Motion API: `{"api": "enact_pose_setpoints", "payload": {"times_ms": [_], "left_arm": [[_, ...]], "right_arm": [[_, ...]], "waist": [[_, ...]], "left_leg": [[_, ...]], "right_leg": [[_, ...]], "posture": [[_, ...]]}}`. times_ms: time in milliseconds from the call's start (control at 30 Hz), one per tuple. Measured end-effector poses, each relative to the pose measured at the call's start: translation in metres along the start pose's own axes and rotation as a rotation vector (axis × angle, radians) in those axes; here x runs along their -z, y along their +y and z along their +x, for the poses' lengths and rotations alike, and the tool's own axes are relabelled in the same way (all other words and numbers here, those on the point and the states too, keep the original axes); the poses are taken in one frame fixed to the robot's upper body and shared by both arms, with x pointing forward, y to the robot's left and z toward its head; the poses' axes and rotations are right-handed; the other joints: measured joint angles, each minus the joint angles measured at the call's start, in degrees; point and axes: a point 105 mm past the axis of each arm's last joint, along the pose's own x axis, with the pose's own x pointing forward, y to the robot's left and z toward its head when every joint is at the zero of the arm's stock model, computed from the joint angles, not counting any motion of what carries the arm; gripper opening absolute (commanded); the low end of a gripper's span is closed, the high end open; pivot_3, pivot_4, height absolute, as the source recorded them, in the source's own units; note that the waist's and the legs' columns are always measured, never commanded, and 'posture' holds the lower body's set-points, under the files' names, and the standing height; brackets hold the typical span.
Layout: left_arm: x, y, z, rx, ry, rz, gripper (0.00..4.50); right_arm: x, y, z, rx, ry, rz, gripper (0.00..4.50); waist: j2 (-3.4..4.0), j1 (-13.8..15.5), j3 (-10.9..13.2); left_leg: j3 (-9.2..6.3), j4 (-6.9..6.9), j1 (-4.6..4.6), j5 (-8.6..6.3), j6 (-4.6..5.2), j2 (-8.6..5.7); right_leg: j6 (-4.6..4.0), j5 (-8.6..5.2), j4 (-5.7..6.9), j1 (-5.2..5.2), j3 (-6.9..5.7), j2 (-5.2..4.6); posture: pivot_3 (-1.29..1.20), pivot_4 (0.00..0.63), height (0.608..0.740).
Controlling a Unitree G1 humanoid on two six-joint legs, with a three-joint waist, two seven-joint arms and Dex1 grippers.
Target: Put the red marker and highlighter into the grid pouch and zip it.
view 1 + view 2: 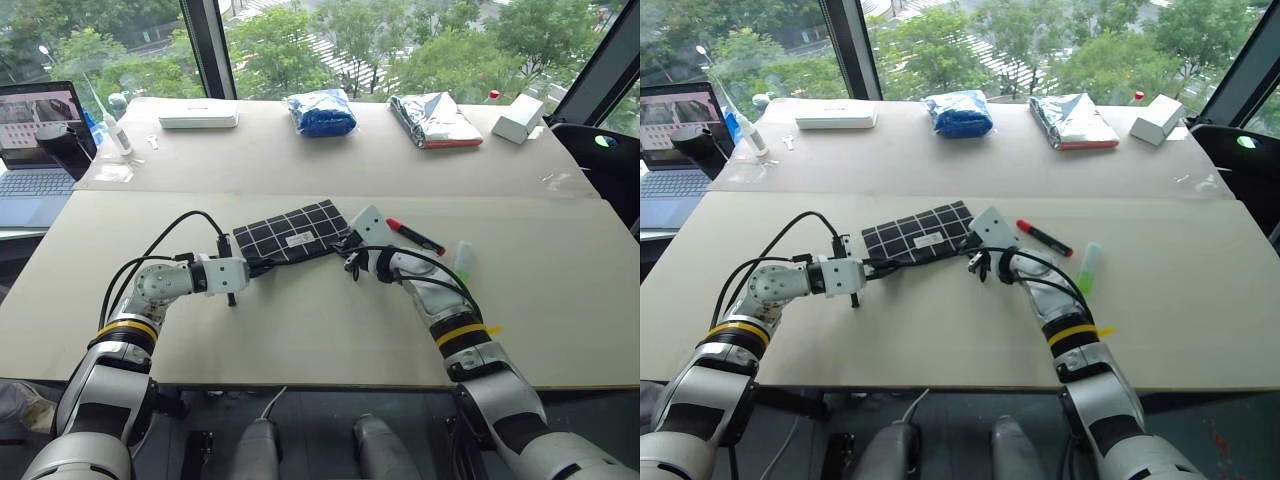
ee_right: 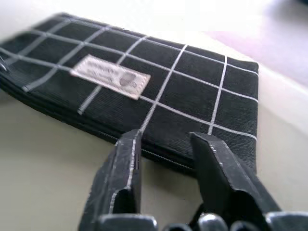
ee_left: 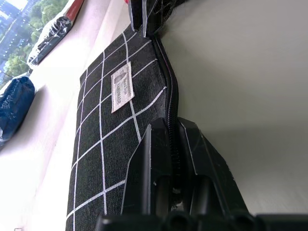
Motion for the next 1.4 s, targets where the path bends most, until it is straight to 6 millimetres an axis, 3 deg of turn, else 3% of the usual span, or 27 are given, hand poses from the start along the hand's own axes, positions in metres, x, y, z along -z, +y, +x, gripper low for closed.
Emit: {"api": "enact_pose_setpoints", "payload": {"times_ms": [33, 133, 200, 267, 333, 433, 500, 767, 1133, 1333, 1400], "left_arm": [[0.0, 0.0, 0.0, -0.004, 0.0, -0.01, 0.0], [0.002, 0.002, -0.002, -0.03, -0.001, -0.051, 0.0], [0.005, 0.002, -0.005, -0.063, -0.004, -0.108, 0.0], [0.005, 0.004, -0.004, -0.131, -0.038, -0.226, 0.0], [0.004, 0.005, -0.003, -0.174, -0.067, -0.309, 0.0], [-0.003, 0.006, -0.002, -0.218, -0.116, -0.378, 0.0], [-0.006, 0.005, -0.003, -0.226, -0.13, -0.403, 0.0], [-0.019, 0.006, 0.0, -0.235, -0.176, -0.458, 0.0], [-0.023, -0.002, 0.003, -0.228, -0.187, -0.5, 0.0], [-0.025, -0.001, 0.004, -0.242, -0.197, -0.507, 0.0], [-0.025, -0.001, 0.005, -0.246, -0.199, -0.51, 0.0]], "right_arm": [[-0.009, -0.001, -0.003, -0.01, -0.039, 0.067, 3.04], [-0.043, -0.01, -0.022, -0.064, -0.156, 0.238, 3.04], [-0.066, -0.023, -0.044, -0.055, -0.21, 0.219, 3.04], [-0.073, -0.036, -0.065, 0.003, -0.198, 0.126, 3.04], [-0.061, -0.039, -0.073, 0.04, -0.146, 0.088, 3.04], [-0.019, -0.032, -0.076, 0.07, -0.007, 0.065, 3.04], [-0.002, -0.027, -0.072, 0.083, 0.064, 0.041, 3.04], [-0.007, -0.033, -0.057, 0.177, 0.049, 0.009, 3.04], [-0.005, -0.025, -0.036, 0.159, 0.041, 0.078, 3.04], [0.013, -0.022, -0.028, 0.159, 0.093, 0.121, 3.04], [0.018, -0.024, -0.026, 0.168, 0.104, 0.124, 2.53]], "waist": [[0.0, 0.01, 0.0], [0.0, 0.1, 0.01], [0.01, 0.16, 0.01], [0.0, 0.26, 0.01], [0.0, 0.18, 0.01], [0.0, -0.21, 0.01], [0.01, -0.62, 0.01], [0.0, -0.74, 0.01], [0.0, -0.82, 0.01], [0.0, -0.83, 0.01], [0.0, -0.84, 0.01]], "left_leg": [[-0.01, 0.0, -0.04, 0.0, 0.0, 0.0], [-0.07, 0.02, -0.14, 0.0, 0.0, 0.0], [-0.18, 0.02, -0.2, 0.0, 0.0, 0.0], [-0.32, 0.02, -0.28, 0.0, 0.0, 0.0], [-0.42, 0.02, -0.34, 0.0, 0.0, 0.0], [-0.47, 0.01, -0.35, 0.0, 0.0, 0.0], [-0.49, 0.02, -0.36, 0.01, -0.01, -0.01], [-0.8, 0.04, -0.4, 0.03, -0.04, -0.06], [-0.96, 0.05, -0.42, 0.05, -0.06, -0.07], [-0.98, 0.05, -0.43, 0.05, -0.06, -0.07], [-0.98, 0.05, -0.43, 0.05, -0.06, -0.07]], "right_leg": [[0.0, 0.0, 0.0, -0.03, 0.0, 0.0], [0.0, 0.0, -0.02, -0.06, -0.06, 0.0], [0.0, 0.0, -0.04, -0.06, -0.19, 0.0], [-0.01, -0.01, -0.06, -0.08, -0.34, 0.0], [-0.03, -0.02, -0.05, -0.11, -0.43, 0.0], [-0.05, -0.03, -0.03, -0.12, -0.45, 0.01], [-0.06, -0.03, -0.02, -0.14, -0.44, 0.01], [-0.06, -0.03, -0.06, -0.03, -0.67, 0.01], [-0.08, -0.03, -0.06, 0.01, -0.84, 0.01], [-0.08, -0.03, -0.06, 0.02, -0.85, 0.01], [-0.08, -0.03, -0.06, 0.02, -0.85, 0.01]], "posture": [[0.0, 0.15, 0.74], [0.0, 0.15, 0.74], [0.0, 0.15, 0.74], [0.0, 0.15, 0.74], [0.0, 0.15, 0.74], [0.0, 0.15, 0.74], [0.0, 0.15, 0.74], [0.0, 0.15, 0.74], [0.0, 0.15, 0.74], [0.0, 0.15, 0.74], [0.0, 0.15, 0.74]]}}
